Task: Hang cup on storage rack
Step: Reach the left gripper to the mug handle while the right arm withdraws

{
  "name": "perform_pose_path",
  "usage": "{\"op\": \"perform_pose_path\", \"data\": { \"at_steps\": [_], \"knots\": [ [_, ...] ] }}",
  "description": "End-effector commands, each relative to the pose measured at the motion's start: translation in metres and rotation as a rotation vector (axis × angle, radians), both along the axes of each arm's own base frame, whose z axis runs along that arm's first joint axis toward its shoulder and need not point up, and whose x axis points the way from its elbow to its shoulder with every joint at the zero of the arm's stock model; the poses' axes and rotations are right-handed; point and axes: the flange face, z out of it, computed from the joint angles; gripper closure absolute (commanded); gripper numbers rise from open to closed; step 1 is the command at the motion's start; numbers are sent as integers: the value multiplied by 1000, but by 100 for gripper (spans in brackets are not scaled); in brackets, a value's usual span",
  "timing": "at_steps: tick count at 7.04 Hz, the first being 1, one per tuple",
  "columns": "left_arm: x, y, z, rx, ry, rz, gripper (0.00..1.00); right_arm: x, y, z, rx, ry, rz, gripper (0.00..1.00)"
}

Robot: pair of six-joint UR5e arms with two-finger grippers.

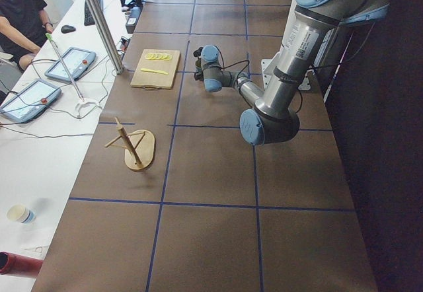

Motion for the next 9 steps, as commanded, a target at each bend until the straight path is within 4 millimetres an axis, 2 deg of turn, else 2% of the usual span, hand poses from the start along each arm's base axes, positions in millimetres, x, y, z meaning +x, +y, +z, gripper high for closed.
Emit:
{"op": "perform_pose_path", "data": {
  "at_steps": [1, 2, 3, 6, 7, 9],
  "knots": [
    [11, -6, 9, 8, 3, -15, 0, 0, -1, -2, 1, -1, 2, 0],
    [13, -6, 9, 10, 1, -26, 8, 0, 0, -2, 2, -1, 3, 0],
    [15, -3, 9, 4, 2, -23, 21, 0, -1, -3, 3, -2, 3, 0],
    [21, 3, 6, -8, 7, -16, 23, -1, -3, -7, 1, -3, 10, 0],
    [21, 4, 6, -11, 8, -15, 34, -1, -3, -7, 1, -3, 10, 0],
    [23, 9, 5, -139, 41, -41, 96, -1, -3, -7, -3, -5, 11, 0]
  ]
}}
